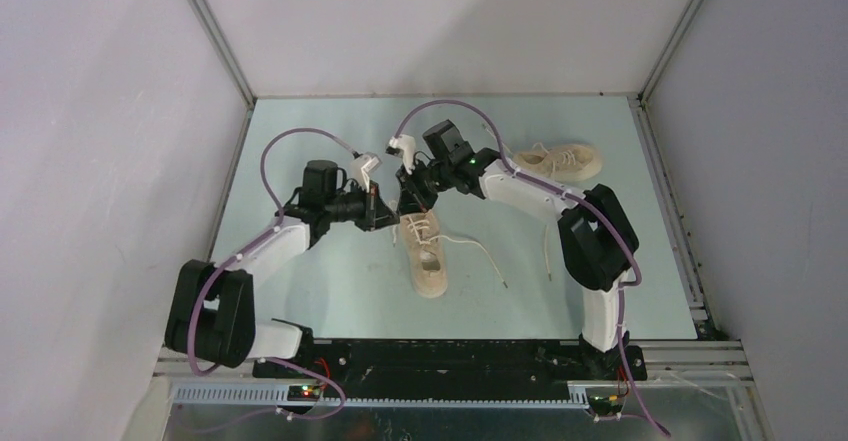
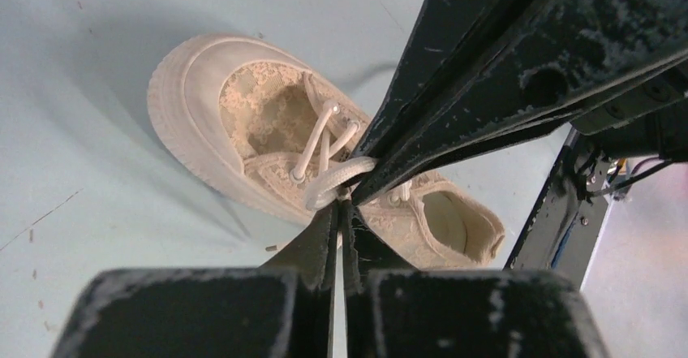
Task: Tie the shoes
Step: Wrap the shoelace around the shoelace.
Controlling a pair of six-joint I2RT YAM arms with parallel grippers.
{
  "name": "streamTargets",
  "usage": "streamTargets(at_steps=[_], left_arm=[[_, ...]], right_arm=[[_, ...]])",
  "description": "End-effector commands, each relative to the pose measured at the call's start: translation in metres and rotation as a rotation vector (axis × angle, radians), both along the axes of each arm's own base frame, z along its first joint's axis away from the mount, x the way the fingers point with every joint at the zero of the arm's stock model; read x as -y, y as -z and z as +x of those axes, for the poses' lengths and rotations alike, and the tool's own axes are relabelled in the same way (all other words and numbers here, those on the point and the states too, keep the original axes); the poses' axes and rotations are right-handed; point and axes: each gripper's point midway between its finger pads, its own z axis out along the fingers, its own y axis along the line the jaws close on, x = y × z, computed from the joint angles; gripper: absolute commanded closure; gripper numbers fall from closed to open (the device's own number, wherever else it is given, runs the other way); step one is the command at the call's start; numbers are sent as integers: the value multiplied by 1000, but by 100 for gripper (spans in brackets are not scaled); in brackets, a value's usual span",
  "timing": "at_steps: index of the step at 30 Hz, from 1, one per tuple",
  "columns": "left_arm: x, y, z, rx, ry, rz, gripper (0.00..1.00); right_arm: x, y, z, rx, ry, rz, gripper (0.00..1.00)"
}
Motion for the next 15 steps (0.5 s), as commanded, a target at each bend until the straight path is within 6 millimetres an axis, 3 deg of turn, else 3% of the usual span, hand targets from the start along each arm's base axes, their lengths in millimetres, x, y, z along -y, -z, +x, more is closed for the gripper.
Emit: streamTargets(at_steps=[1, 10, 15], left_arm=[[23, -18, 16, 79, 7, -98, 97], [38, -14, 4, 14, 16, -158, 91], [38, -5, 0, -18, 23, -133, 96]], right_arm=[[-4, -30, 7, 18, 81, 60, 99], [22, -22, 14, -48, 262, 2, 100], [29, -23, 14, -80, 271, 13, 96]])
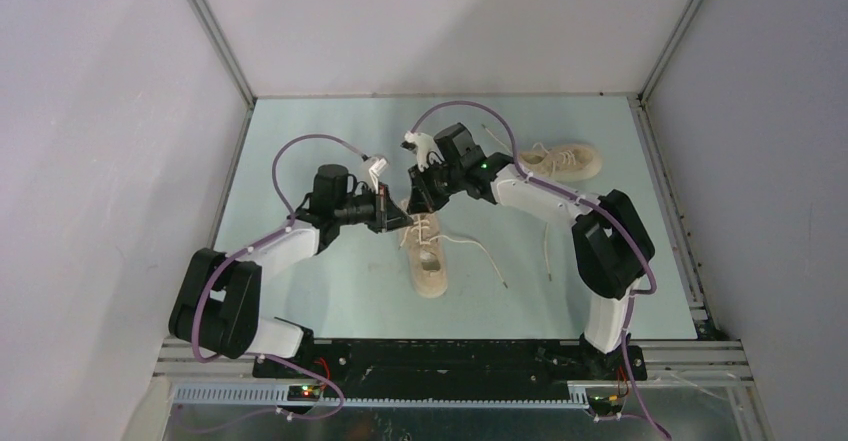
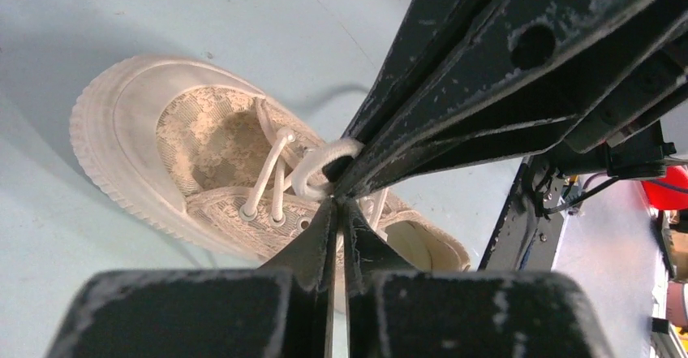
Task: Tie the shoes
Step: Wrap the shoelace around the shoelace.
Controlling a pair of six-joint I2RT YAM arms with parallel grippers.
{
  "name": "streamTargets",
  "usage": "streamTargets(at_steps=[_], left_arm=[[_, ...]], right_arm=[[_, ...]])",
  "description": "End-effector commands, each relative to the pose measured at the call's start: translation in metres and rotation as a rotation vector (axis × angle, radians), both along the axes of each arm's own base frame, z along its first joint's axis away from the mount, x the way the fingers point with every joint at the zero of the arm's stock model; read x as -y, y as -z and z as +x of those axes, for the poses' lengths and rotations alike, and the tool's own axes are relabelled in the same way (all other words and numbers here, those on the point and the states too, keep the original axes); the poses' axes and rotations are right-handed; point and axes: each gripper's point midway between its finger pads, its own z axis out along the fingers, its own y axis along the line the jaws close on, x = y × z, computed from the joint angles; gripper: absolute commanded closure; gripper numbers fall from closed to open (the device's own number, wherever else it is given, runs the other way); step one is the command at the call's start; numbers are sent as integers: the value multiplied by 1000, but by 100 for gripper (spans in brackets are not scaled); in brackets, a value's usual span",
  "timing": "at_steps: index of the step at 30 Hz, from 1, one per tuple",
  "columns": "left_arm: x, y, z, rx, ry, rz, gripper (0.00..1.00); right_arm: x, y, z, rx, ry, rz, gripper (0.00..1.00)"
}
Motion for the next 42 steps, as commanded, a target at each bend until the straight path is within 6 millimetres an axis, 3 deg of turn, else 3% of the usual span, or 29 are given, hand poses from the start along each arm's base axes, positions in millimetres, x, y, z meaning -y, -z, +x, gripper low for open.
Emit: streamTargets(at_steps=[1, 3, 8, 14, 20, 26, 31, 36, 42], left_arm=[[7, -9, 0, 27, 25, -22, 98], [6, -5, -3, 20, 31, -9, 100], [3, 1, -7, 16, 37, 28, 100], [1, 5, -9, 3, 35, 52, 100], [-2, 8, -11, -1, 37, 76, 100], [-8, 8, -11, 40, 37, 114, 100], [-7, 7, -10, 42, 38, 114, 100], [-8, 8, -10, 45, 38, 117, 100], [-6, 6, -11, 52, 52, 110, 100]], right_arm=[[6, -28, 7, 17, 41, 62, 91], [8, -28, 9, 17, 41, 65, 86], [12, -25, 14, 6, 49, 66, 89], [13, -23, 13, -12, 36, 71, 81], [13, -22, 12, -17, 24, 77, 91], [19, -23, 11, -20, 17, 65, 65], [27, -13, 1, -64, -2, 35, 62], [30, -3, -5, -98, -9, 10, 64], [31, 0, 2, -108, 4, 14, 91]])
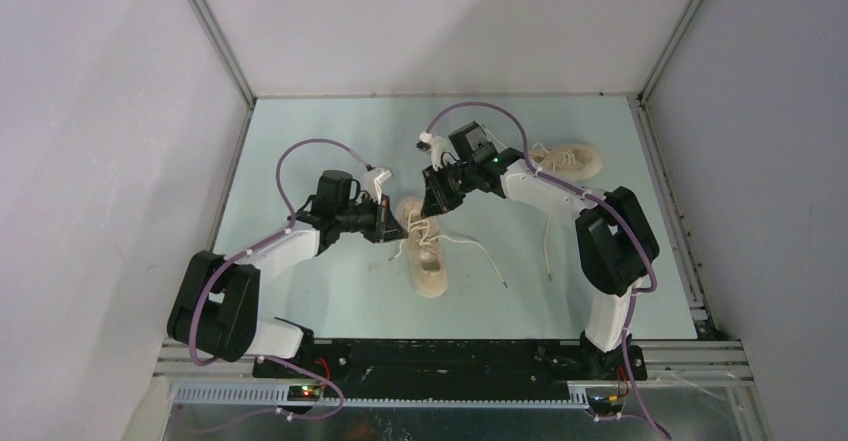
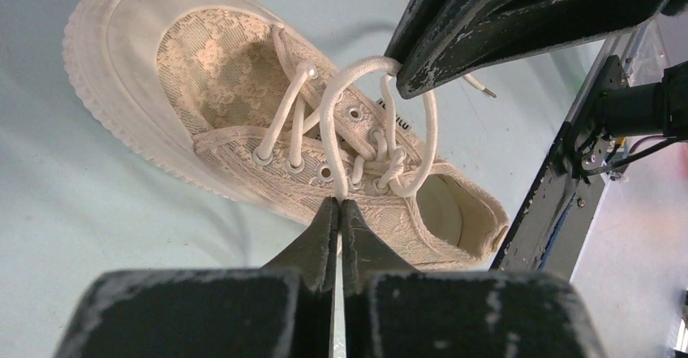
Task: Tie the shoes
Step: Wrap the shoelace around the shoelace.
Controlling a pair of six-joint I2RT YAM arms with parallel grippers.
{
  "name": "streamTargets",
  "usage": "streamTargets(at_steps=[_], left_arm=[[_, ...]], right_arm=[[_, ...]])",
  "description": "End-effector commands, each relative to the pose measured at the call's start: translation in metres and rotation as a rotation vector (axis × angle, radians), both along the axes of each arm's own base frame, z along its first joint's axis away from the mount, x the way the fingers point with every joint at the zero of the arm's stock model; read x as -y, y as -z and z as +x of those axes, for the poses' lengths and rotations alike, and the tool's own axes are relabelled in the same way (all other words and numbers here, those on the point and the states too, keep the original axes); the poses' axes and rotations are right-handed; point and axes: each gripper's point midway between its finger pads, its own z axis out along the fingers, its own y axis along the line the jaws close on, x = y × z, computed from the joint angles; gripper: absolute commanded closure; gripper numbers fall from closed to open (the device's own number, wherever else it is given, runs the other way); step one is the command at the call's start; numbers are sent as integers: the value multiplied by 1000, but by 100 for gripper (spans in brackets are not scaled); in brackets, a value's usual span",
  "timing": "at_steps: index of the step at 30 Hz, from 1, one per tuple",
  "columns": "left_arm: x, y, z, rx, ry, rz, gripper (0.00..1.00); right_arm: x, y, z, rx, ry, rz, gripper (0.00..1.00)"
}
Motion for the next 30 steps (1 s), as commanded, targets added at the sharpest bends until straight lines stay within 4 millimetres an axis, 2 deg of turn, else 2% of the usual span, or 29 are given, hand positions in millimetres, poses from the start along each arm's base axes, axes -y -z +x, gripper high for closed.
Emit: streamTargets(at_steps=[1, 3, 7, 10, 14, 19, 24, 30], left_arm=[[7, -20, 5, 94, 42, -16, 99], [13, -19, -3, 99, 86, -9, 96], [31, -25, -22, 194, 239, 34, 77], [31, -20, -18, 235, 243, 109, 64], [32, -18, -5, 254, 217, 177, 56], [37, -23, 6, 287, 189, 239, 55], [26, -14, 19, 263, 108, 349, 59], [33, -15, 8, 255, 166, 351, 57]], right_arm=[[-1, -15, 6, 19, -3, 38, 99], [0, -24, 15, 29, 15, 59, 100], [0, -39, 26, 28, 51, 102, 100], [0, -45, 28, 9, 65, 123, 100], [0, -44, 26, -24, 84, 135, 100], [0, -40, 23, -47, 88, 137, 100], [1, -40, 24, -53, 96, 138, 100], [4, -39, 27, -56, 110, 137, 100]])
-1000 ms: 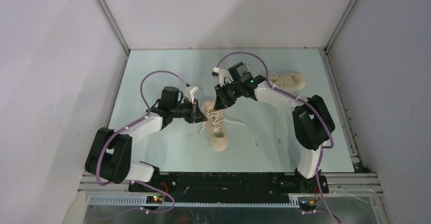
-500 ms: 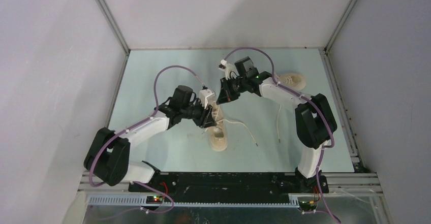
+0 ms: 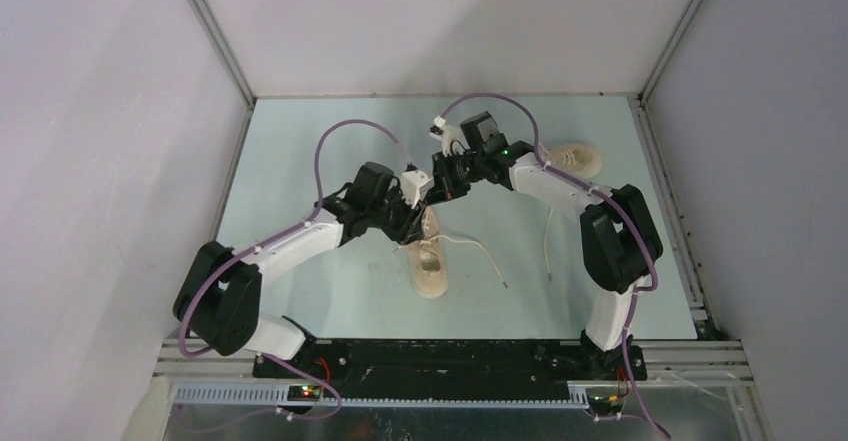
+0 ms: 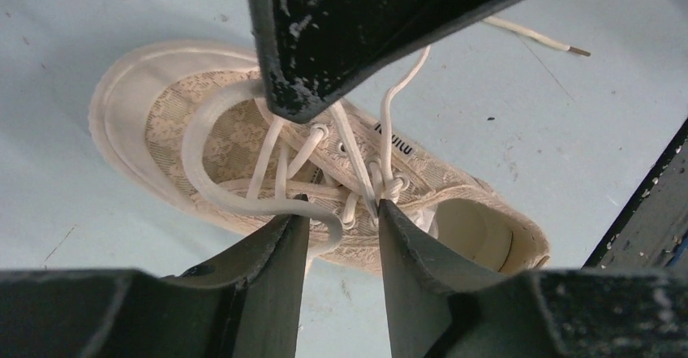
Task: Tie the shoes
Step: Wrap the shoelace around the shoelace.
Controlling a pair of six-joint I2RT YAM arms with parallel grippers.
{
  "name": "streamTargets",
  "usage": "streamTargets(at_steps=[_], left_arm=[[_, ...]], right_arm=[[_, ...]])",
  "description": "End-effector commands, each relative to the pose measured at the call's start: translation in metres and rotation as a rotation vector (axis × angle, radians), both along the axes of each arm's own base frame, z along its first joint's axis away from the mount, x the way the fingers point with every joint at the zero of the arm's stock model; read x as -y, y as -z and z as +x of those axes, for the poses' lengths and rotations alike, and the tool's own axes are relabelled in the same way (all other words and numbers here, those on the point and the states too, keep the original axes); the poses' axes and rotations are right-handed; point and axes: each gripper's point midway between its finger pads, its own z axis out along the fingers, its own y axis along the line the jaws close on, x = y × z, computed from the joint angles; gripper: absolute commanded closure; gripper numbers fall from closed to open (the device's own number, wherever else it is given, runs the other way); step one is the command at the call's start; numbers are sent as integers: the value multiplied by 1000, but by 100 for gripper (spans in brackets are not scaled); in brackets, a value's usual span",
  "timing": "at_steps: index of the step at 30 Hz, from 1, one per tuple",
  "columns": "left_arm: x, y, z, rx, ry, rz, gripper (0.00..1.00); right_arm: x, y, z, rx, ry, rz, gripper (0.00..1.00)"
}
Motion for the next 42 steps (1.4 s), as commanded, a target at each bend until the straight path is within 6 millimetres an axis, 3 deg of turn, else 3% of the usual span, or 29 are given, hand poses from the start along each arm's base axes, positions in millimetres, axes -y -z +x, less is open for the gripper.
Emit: streamTargets(at_steps=[1, 6, 9, 11, 14, 16, 23, 29, 33, 42], left_arm=[[3, -9, 0, 35, 31, 42, 56], [-13, -19, 2, 48, 21, 111, 52], [-24, -34, 0, 32, 24, 78, 38], [-36, -45, 9, 41, -10, 61, 35], [-36, -66, 23, 136, -37, 7, 34], [-28, -69, 31, 165, -39, -30, 34], [12, -65, 43, 161, 35, -134, 33], [30, -59, 44, 157, 107, -129, 31], [31, -46, 35, 139, 106, -100, 34], [13, -34, 25, 117, 53, -35, 43]], right_arm=[[-1, -20, 8, 41, 11, 49, 100], [4, -22, 11, 37, 24, 53, 100], [7, -22, 11, 36, 32, 54, 100], [8, -22, 11, 34, 33, 54, 100], [8, -21, 10, 22, 36, 57, 100], [7, -19, 10, 11, 38, 61, 100], [6, -18, 11, 5, 38, 66, 100], [8, -18, 13, -3, 50, 69, 100], [8, -18, 14, -11, 54, 71, 100], [8, -17, 16, -12, 61, 72, 100]])
